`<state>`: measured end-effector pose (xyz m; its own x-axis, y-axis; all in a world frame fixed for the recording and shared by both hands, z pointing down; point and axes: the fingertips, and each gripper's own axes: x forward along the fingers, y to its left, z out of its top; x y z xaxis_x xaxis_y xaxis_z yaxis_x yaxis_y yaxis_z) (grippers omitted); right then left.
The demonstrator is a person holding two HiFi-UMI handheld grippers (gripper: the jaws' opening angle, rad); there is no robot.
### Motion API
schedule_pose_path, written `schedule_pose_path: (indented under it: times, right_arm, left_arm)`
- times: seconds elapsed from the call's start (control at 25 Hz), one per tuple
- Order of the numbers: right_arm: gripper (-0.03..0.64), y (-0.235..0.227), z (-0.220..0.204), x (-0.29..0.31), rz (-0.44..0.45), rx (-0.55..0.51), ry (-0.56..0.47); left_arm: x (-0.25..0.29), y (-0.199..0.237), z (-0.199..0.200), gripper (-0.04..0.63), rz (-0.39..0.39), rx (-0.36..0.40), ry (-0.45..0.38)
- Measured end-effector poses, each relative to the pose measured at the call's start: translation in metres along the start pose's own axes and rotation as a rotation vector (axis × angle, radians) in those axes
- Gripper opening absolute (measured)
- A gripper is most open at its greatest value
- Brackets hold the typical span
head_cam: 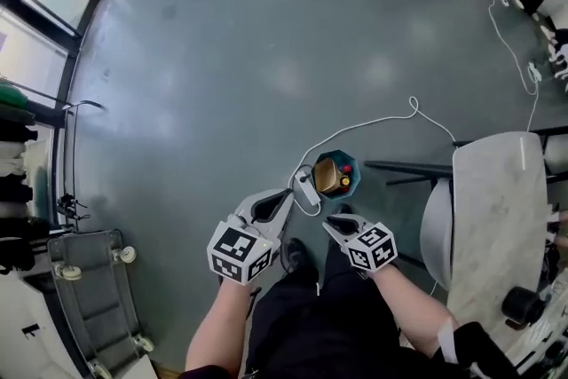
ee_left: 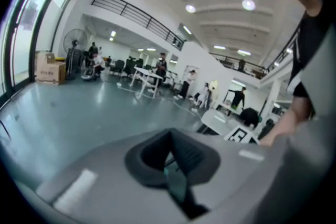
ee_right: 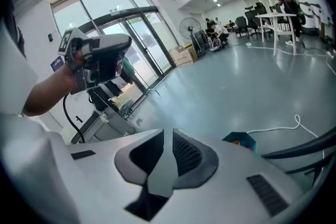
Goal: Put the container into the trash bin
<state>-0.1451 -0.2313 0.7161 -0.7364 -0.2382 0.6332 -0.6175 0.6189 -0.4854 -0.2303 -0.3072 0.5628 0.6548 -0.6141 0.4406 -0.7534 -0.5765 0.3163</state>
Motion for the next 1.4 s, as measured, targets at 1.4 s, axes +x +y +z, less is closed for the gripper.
schedule_pose_path:
  times: [1.4]
  right_arm:
    - [-0.006, 0.013, 0.072, -0.371, -0.278, -0.175, -0.51]
  left_arm:
    - [-0.036, -0.169, 0.134, 0.008, 0.056, 0.129, -0.273]
